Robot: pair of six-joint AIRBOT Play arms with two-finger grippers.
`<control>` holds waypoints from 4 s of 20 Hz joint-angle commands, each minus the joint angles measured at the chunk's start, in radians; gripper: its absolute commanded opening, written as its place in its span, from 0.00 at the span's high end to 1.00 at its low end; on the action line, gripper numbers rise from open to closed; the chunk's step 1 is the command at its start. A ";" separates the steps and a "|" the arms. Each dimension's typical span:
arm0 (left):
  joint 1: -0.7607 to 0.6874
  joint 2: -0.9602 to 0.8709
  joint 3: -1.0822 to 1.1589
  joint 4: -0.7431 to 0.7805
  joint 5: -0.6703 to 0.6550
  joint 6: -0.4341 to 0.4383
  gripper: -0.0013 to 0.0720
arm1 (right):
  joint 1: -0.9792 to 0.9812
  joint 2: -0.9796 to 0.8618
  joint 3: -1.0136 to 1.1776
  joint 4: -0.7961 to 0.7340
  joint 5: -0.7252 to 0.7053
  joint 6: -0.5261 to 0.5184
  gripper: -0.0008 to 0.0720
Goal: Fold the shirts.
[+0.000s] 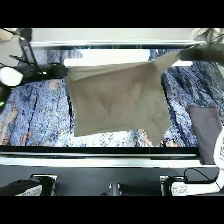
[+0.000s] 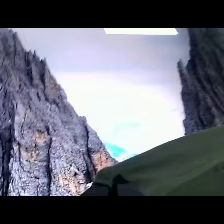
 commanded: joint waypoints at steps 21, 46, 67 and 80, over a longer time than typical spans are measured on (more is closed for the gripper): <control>0.260 -0.210 -0.432 -0.190 -0.510 0.091 0.26 | -0.108 -0.092 -0.223 -0.350 0.623 -0.017 0.44; 0.167 0.018 -0.294 -0.327 -0.281 0.137 0.95 | -0.059 0.020 -0.388 -0.164 0.250 -0.163 0.97; 0.189 0.614 0.332 0.126 -0.193 -0.001 0.95 | -0.057 0.819 -0.022 -0.221 0.018 -0.072 0.97; 0.189 0.044 -0.264 0.127 -0.067 -0.003 0.95 | 0.099 -0.033 -0.203 -0.191 -0.006 -0.012 0.97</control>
